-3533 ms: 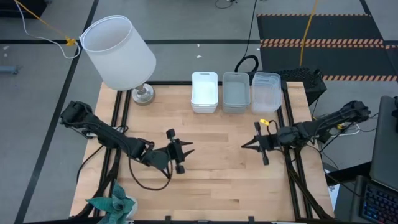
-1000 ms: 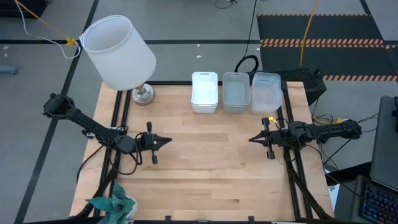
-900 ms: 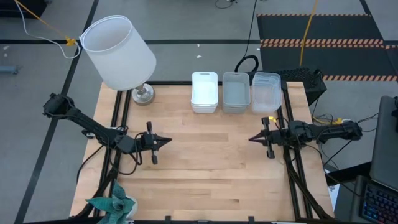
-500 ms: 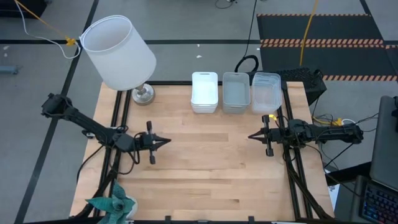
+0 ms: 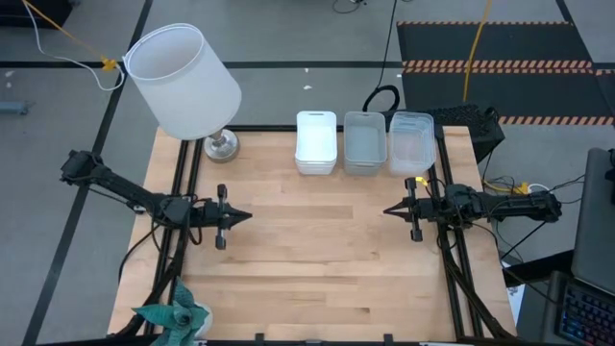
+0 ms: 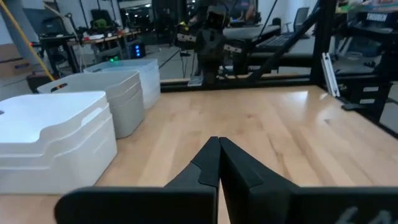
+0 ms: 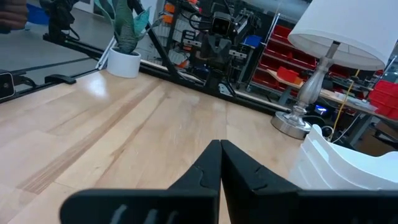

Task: Stack baskets by color
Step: Return to Home Position

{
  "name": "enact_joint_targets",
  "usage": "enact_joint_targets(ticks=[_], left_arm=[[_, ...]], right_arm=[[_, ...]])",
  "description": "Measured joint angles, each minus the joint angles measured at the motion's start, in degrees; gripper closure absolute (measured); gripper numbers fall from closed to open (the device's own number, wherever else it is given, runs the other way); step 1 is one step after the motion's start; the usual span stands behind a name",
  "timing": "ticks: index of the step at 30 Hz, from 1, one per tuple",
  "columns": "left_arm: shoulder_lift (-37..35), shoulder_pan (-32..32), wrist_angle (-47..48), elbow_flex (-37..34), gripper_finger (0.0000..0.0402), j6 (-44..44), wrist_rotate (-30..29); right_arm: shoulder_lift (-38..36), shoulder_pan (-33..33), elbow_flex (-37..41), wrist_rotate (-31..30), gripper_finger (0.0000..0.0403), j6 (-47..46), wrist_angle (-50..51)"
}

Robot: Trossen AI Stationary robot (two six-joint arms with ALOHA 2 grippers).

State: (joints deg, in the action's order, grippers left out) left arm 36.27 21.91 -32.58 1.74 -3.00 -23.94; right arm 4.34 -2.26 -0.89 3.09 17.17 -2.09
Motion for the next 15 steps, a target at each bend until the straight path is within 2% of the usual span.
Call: enact_joint_targets(ticks=[7,15], left_arm=[[-4.51,0.00,5.92,-0.96,0.0398,0.17,0.37],[-9.88,0.00,11.80,-0.99,0.0398,-1.87,3.76]], right_arm=[[0.00,0.00,0.02,0.00,0.0403,-2.98,0.02],[0.00,0.00,0.02,0.00,0.0403,-2.95,0.05]])
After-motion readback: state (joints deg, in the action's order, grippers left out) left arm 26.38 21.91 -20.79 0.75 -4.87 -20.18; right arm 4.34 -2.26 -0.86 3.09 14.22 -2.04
